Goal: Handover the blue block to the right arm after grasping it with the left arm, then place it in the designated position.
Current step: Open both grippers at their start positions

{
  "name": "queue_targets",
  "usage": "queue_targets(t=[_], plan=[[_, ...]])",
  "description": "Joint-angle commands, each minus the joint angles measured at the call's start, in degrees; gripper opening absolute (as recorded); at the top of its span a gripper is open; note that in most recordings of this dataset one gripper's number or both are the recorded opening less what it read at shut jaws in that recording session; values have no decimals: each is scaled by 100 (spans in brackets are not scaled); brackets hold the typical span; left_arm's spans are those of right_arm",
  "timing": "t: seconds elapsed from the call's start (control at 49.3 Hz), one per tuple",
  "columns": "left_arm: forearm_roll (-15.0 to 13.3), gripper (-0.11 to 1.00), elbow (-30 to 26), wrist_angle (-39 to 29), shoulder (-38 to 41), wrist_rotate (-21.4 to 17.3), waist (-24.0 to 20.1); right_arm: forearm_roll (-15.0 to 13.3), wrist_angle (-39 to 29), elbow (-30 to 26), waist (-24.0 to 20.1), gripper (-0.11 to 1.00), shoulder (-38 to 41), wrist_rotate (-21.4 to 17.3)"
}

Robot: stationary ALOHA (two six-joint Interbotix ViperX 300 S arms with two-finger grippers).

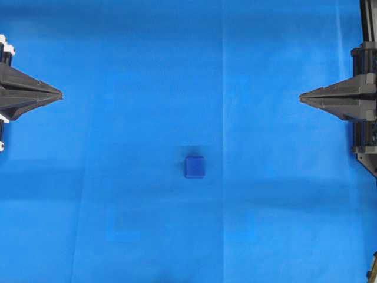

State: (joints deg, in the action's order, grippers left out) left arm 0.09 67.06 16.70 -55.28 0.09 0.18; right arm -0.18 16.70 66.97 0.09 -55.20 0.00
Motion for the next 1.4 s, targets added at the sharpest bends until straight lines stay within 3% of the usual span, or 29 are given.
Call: queue_targets(t=[0.0, 0.142, 0.669, 0.77, 0.852, 0.994, 1.075, 1.379], plan=[[18, 0, -44, -35, 53, 62, 26, 0, 9, -53, -18, 1, 88, 9], [18, 0, -44, -62, 53, 70, 26, -9, -299, -123, -18, -3, 264, 18], [26, 1, -26, -53, 62, 18, 26, 9, -325, -158, -18, -1, 290, -44], [26, 11, -26, -53, 53, 26, 26, 44, -334, -158, -18, 13, 290, -53], [26, 33, -26, -53, 53, 35, 26, 114, -334, -158, -9, 34, 290, -53], [26, 76, -26, -62, 53, 70, 18, 158, -369, -167, 0, 78, 299, -53], [26, 90, -18, -70, 53, 79, 26, 167, -369, -167, 9, 94, 299, -53], [26, 91, -26, -79, 79, 79, 105, 167, -369, -176, 18, 96, 299, -53]])
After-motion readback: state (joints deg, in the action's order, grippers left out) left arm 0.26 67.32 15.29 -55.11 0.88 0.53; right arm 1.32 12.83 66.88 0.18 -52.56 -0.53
